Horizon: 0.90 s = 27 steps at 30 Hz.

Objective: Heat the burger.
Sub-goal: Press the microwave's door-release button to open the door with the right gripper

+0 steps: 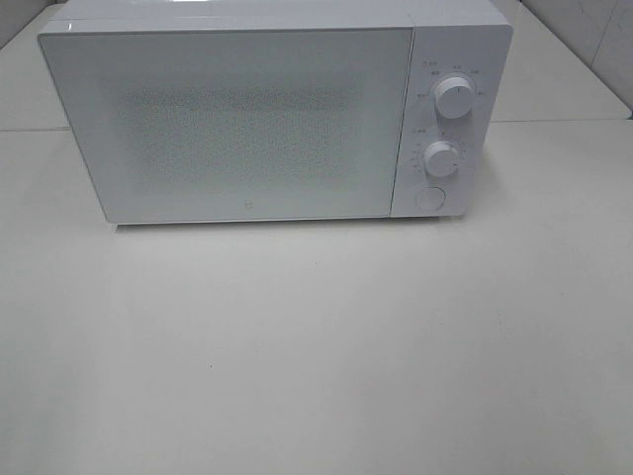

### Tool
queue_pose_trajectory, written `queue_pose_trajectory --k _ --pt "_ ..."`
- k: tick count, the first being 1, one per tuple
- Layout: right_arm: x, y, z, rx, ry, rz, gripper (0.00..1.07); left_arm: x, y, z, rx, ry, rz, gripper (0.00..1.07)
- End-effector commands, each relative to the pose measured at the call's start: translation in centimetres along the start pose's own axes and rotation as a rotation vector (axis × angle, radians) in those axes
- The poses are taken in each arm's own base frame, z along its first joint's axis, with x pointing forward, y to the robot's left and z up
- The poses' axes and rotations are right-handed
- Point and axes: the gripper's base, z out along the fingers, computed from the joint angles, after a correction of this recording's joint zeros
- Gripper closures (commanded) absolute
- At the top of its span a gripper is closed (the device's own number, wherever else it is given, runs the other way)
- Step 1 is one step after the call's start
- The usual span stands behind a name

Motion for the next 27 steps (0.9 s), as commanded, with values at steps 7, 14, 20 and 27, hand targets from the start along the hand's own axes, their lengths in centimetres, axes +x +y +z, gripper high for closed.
queue_pose_trajectory --k 7,14,20,27 --pt "0.16 0.0 -0.23 0.001 -0.031 -0.009 0.31 0.0 0.0 -0.08 -0.004 -0.006 -0.006 0.06" --pt "0.16 0.0 -0.23 0.001 -0.031 -0.009 0.31 0.0 0.0 -0.08 -0.004 -0.006 -0.006 0.06" --pt "0.16 -0.01 -0.23 0.002 -0.031 -0.01 0.31 0.0 0.0 -0.08 -0.004 -0.006 -0.006 0.06" --pt "-0.4 -0.17 -0.5 0.018 -0.063 -0.017 0.32 0.0 0.0 -0.08 -0.004 -0.006 -0.006 0.06"
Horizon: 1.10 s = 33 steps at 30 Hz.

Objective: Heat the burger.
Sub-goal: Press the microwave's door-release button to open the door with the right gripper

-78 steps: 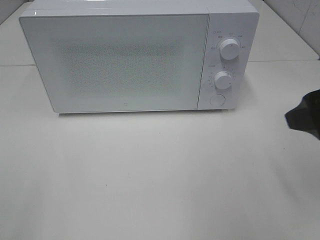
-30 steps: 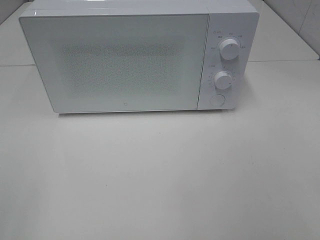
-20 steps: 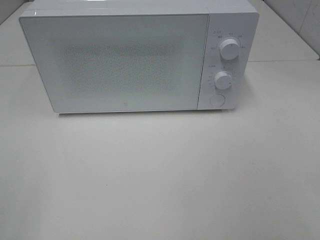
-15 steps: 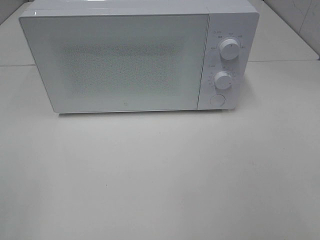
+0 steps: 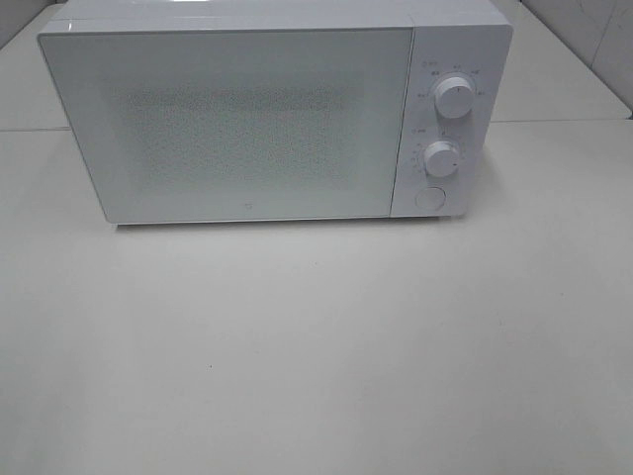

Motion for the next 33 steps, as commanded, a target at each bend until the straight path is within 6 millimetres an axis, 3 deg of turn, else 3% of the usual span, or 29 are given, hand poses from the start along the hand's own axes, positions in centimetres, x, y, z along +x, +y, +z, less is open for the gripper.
queue_pose_trajectory --k 1,3,5,6,9,11,12,13,14,15,16,19,20,25,27,30,32,33 --pt "-0.4 -0.2 -0.5 0.016 -0.061 -0.016 0.32 0.0 0.0 -0.1 -0.004 -0.006 -0.006 0.06" --pt "-2.7 -0.2 -0.4 0.022 -0.167 -0.026 0.36 0.0 0.0 -0.1 -0.004 -0.006 -0.006 0.06" --pt "-3.4 -0.1 0.0 0.019 -0.191 -0.029 0.39 0.0 0.0 -0.1 -0.004 -0.006 -0.006 0.06" --pt "-4.4 0.0 0.8 0.014 -0.225 -0.037 0.45 0.0 0.0 -0.1 -0.004 -0.006 -0.006 0.06" --pt "-4.9 0.1 1.2 0.012 -0.241 -0.043 0.5 0.0 0.0 -0.1 -0.004 -0.006 -0.006 0.06" --pt "-6.4 0.5 3.8 -0.007 -0.329 -0.059 0.67 0.0 0.0 -0.1 -0.004 -0.006 -0.006 0.06" --pt "-6.4 0.5 3.8 -0.007 -0.329 -0.059 0.67 0.0 0.0 -0.1 -0.004 -0.006 -0.006 0.06" --pt "-6.6 0.6 4.4 -0.012 -0.354 -0.06 0.81 0.0 0.0 -0.1 -0.004 -0.006 -0.006 0.06" --pt "-6.6 0.6 4.4 -0.012 -0.354 -0.06 0.81 0.0 0.0 -0.1 -0.004 -0.006 -0.006 0.06" --pt "-6.6 0.8 6.0 -0.023 -0.358 -0.065 0.97 0.0 0.0 -0.1 -0.004 -0.006 -0.006 0.06" --pt "-6.4 1.0 7.5 -0.036 -0.344 -0.057 1.04 0.0 0.0 -0.1 -0.004 -0.006 -0.006 0.06" --pt "-6.2 1.1 8.2 -0.042 -0.335 -0.05 1.07 0.0 0.0 -0.1 -0.004 -0.006 -0.006 0.06" --pt "-6.0 1.4 9.7 -0.053 -0.334 -0.048 1.07 0.0 0.0 -0.1 -0.004 -0.006 -0.006 0.06" --pt "-5.7 1.7 11.9 -0.078 -0.346 -0.02 1.07 0.0 0.0 -0.1 -0.004 -0.006 -0.006 0.06" --pt "-5.4 2.1 14.1 -0.102 -0.376 -0.015 1.07 0.0 0.0 -0.1 -0.004 -0.006 -0.006 0.06" --pt "-5.4 2.2 14.7 -0.108 -0.387 -0.016 1.07 0.0 0.0 -0.1 -0.004 -0.006 -0.006 0.06" --pt "-5.1 2.6 16.9 -0.129 -0.421 -0.017 1.07 0.0 0.0 -0.1 -0.004 -0.006 -0.006 0.06" --pt "-5.1 2.6 16.9 -0.129 -0.421 -0.017 1.07 0.0 0.0 -0.1 -0.004 -0.006 -0.006 0.06"
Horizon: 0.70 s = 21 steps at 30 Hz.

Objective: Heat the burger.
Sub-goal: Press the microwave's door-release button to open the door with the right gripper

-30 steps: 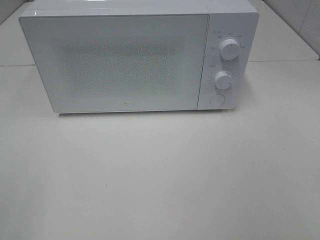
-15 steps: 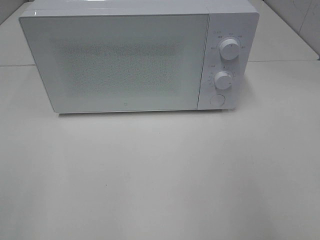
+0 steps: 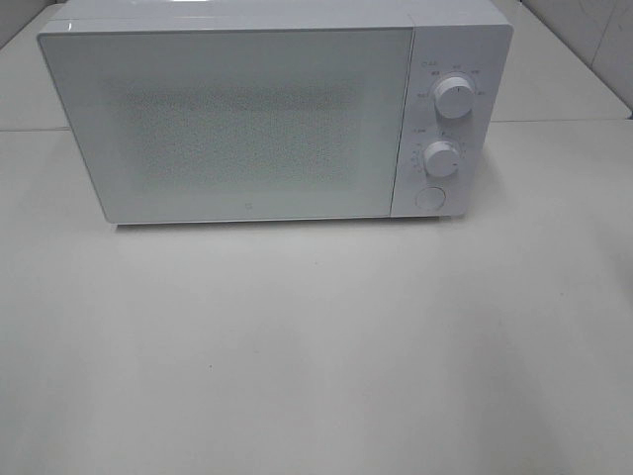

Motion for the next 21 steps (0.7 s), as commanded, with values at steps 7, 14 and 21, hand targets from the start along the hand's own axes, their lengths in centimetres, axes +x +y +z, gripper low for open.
queue_pose_trajectory --k 7,14,21 --pt "2.9 0.2 4.6 -0.037 -0.019 0.024 1.07 0.0 0.0 -0.1 -0.004 -0.006 -0.006 0.06" --pt "5.1 0.4 6.2 -0.066 0.043 0.149 1.07 0.0 0.0 -0.1 -0.004 -0.006 -0.006 0.06" --pt "7.4 3.2 7.2 -0.133 0.136 0.41 1.07 0.0 0.0 -0.1 -0.004 -0.006 -0.006 0.06"
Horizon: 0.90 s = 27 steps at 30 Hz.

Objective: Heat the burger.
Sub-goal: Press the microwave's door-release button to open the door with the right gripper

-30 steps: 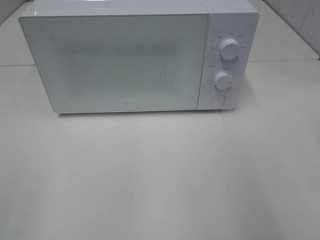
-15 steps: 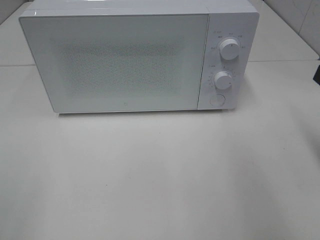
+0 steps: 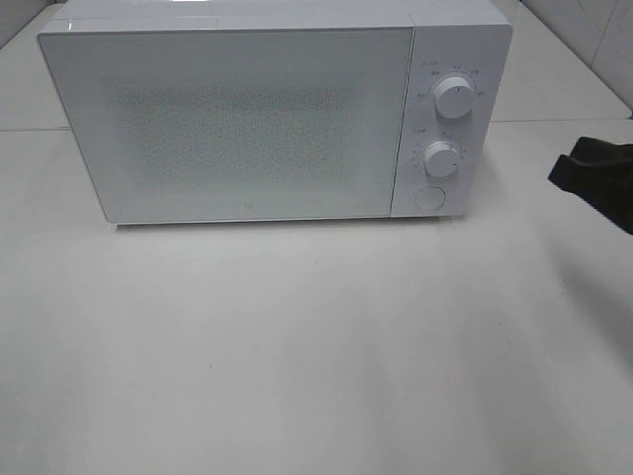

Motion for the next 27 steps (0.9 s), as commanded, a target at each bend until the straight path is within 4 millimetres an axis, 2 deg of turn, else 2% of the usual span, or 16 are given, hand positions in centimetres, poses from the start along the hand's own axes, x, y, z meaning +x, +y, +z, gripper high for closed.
queue_pose_trajectory --k 1,3,4,6,7,8,9,11,21,27 --pt "0.8 0.9 0.4 -0.025 0.009 0.107 1.07 0.0 0.0 -0.1 -0.004 -0.006 -0.006 0.06" --pt "2.0 1.9 0.8 -0.036 0.035 0.231 1.07 0.0 0.0 -0.1 -0.004 -0.006 -0.006 0.06" --pt "2.0 1.9 0.8 -0.036 0.035 0.231 1.07 0.0 0.0 -0.1 -0.004 -0.006 -0.006 0.06" --pt "3.3 2.5 1.3 -0.032 0.076 0.407 1.07 0.0 0.0 -0.1 -0.004 -0.006 -0.006 0.06" --pt "3.3 2.5 1.3 -0.032 0.076 0.407 1.07 0.0 0.0 -0.1 -0.004 -0.006 -0.006 0.06" --pt "4.0 2.9 1.4 -0.034 0.106 0.508 1.07 0.0 0.0 -0.1 -0.004 -0.006 -0.006 0.06" --pt "4.0 2.9 1.4 -0.034 0.106 0.508 1.07 0.0 0.0 -0.1 -0.004 -0.006 -0.006 0.06" --pt "4.8 3.4 1.5 -0.039 0.14 0.632 1.07 0.0 0.0 -0.1 -0.004 -0.006 -0.006 0.06" --pt "5.1 3.5 2.2 -0.001 0.149 0.836 1.07 0.0 0.0 -0.1 -0.004 -0.006 -0.006 0.06" --pt "5.3 3.7 4.3 0.021 0.152 0.927 1.07 0.0 0.0 -0.1 -0.004 -0.006 -0.006 0.06"
